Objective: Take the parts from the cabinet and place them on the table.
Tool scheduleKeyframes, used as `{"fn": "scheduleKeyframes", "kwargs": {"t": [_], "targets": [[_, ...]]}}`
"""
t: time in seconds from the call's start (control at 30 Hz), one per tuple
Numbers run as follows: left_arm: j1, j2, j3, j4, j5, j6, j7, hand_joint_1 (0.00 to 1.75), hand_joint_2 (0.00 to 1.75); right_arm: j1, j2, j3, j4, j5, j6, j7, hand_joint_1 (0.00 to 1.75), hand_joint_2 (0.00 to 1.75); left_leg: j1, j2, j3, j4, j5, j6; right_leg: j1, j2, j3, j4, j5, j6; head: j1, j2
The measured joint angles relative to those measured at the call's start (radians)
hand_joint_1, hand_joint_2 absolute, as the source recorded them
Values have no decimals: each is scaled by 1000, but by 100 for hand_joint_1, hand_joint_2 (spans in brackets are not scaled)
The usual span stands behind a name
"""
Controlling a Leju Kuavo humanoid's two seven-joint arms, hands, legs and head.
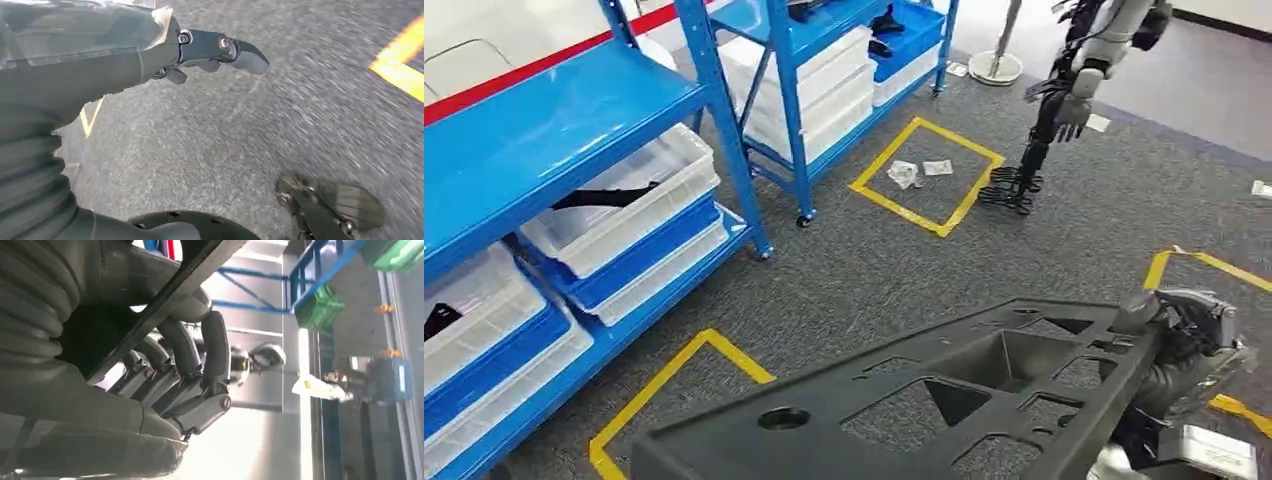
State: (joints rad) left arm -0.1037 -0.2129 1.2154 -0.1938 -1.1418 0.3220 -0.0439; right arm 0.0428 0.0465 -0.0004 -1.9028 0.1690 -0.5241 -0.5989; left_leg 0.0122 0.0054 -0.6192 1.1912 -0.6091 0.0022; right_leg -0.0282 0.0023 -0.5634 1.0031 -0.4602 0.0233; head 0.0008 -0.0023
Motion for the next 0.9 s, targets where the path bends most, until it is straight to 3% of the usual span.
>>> {"fn": "scheduleKeyframes", "kwargs": {"t": [0.03, 0.07, 0.1, 0.17, 0.2, 0.23, 0.27, 0.37, 0.4, 0.43, 0.47, 0.5, 0.57, 0.6, 0.63, 0.7, 0.73, 0.77, 0.8, 0.87, 0.9], "targets": [[1, 0, 0, 0, 0, 0, 0, 0, 175, 0, 2, 0, 1, 0, 0, 0, 175, 175, 0, -6, -36, 76, -30, -1, 3, 11, -2, 0, 2, -3, 1, 0], [3, 0, 0, 0, 0, 0, 0, 0, 175, 1, 2, 0, 3, 0, 0, 0, 175, 175, 0, -8, -62, 129, -41, -2, 5, 23, -3, 1, 2, -3, 0, 0], [5, 1, 1, 0, 0, 0, 0, 0, 175, 1, 2, 0, 5, 0, 0, 0, 175, 175, 0, -8, -64, 129, -24, -2, 5, 37, -3, 2, 2, -2, 1, 0], [4, 1, 2, 0, 0, -1, 0, 0, 175, 1, 2, 0, 10, -2, 0, 0, 175, 175, 3, -13, -8, 8, 58, -1, 3, 63, -2, 8, 2, -2, 0, 0], [4, 1, 1, 0, 0, -1, 0, 0, 175, 0, 2, 0, 11, -3, 0, -1, 175, 175, 9, -35, 38, -88, 104, 0, 2, 77, -3, 12, 1, -1, 0, 0], [4, 1, 2, 0, 0, -1, 0, 0, 175, 0, 3, 0, 13, -4, 1, -2, 175, 175, 15, -77, 58, -134, 110, 1, 3, 85, -7, 15, 1, 0, 0, 0], [4, -1, 2, 0, 0, -1, 2, 0, 175, -6, 3, 0, 15, -4, 1, -4, 175, 175, 17, -97, 64, -158, 99, -2, 16, 98, -17, 24, 0, 9, 3, 0], [2, -5, 2, 0, 2, 0, 3, 0, 175, -9, 3, 0, 18, -3, 3, -5, 175, 175, 3, -63, 59, -151, 104, 15, 2, 132, -31, 11, 15, 34, 2, 0], [1, -8, 2, 0, 1, -1, 4, 0, 175, -10, 2, 0, 19, -2, 3, -5, 175, 175, 10, -46, 62, -162, 113, 27, 10, 129, -41, 15, 16, 40, 2, 0], [-1, -9, 2, 0, 0, -1, 6, 0, 175, -11, 1, 0, 20, 2, 3, -5, 175, 175, 8, -36, 64, -166, 117, 34, 9, 65, -52, 36, 4, 39, 3, 0], [-1, -11, 2, 0, -3, -1, 10, 0, 175, -18, 0, 0, 21, 4, 3, -4, 175, 175, 8, -22, 62, -166, 117, 40, 12, 32, -77, 89, -24, 34, 14, 0], [0, -13, 2, 0, -8, -1, 17, 0, 175, -20, 0, 1, 23, 10, 3, -2, 175, 175, 6, -7, 61, -166, 117, 42, 12, 18, -114, 167, -59, 30, 15, 0], [1, -13, 2, 0, -11, -2, 27, 0, 175, -16, 0, 1, 26, 19, 1, 12, 175, 175, 4, 21, 58, -166, 117, 43, 10, 10, -179, 309, -106, 30, 16, 0], [1, -13, 2, 0, -18, -5, 34, 0, 175, -14, -3, 1, 28, 20, 5, 25, 175, 175, 4, 34, 58, -166, 116, 42, 8, 9, -184, 323, -104, 37, 16, 0], [1, -13, 1, 0, -22, -7, 37, 0, 175, -14, -6, 1, 28, 20, 9, 36, 175, 175, 5, 47, 58, -165, 116, 42, 5, 6, -163, 286, -86, 45, 17, 0], [1, -13, -1, 0, -32, -8, 44, 0, 175, -14, -14, 1, 28, 20, 16, 50, 175, 175, 7, 67, 62, -165, 113, 37, 2, -22, -64, 109, -24, 65, 16, 0], [1, -13, -3, 0, -40, -8, 48, 0, 175, -14, -17, 1, 27, 21, 18, 56, 175, 175, 5, 75, 66, -165, 111, 33, 2, -64, -16, 25, -4, 67, 17, 0], [1, -13, -5, -1, -43, -8, 51, 0, 175, -14, -20, 1, 28, 24, 19, 61, 175, 175, -5, 80, 68, -165, 106, 26, 14, -83, -9, 14, -7, 55, 17, 0], [1, -14, -6, -1, -46, -8, 52, 0, 175, -13, -21, 1, 28, 26, 20, 63, 175, 175, -7, 87, 69, -165, 107, 20, 15, -63, -12, 14, -3, 43, 13, 0], [1, -14, -8, -2, -47, -8, 54, 0, 175, -8, -26, 0, 28, 27, 21, 66, 175, 175, -7, 103, 77, -173, 109, 13, 18, -46, -19, 14, -2, 37, 13, 0], [1, -14, -9, -2, -47, -8, 55, 0, 175, -8, -29, 0, 27, 29, 21, 66, 175, 175, -7, 113, 82, -176, 106, 6, 16, -35, -16, 10, 2, 29, 13, 0]]}}
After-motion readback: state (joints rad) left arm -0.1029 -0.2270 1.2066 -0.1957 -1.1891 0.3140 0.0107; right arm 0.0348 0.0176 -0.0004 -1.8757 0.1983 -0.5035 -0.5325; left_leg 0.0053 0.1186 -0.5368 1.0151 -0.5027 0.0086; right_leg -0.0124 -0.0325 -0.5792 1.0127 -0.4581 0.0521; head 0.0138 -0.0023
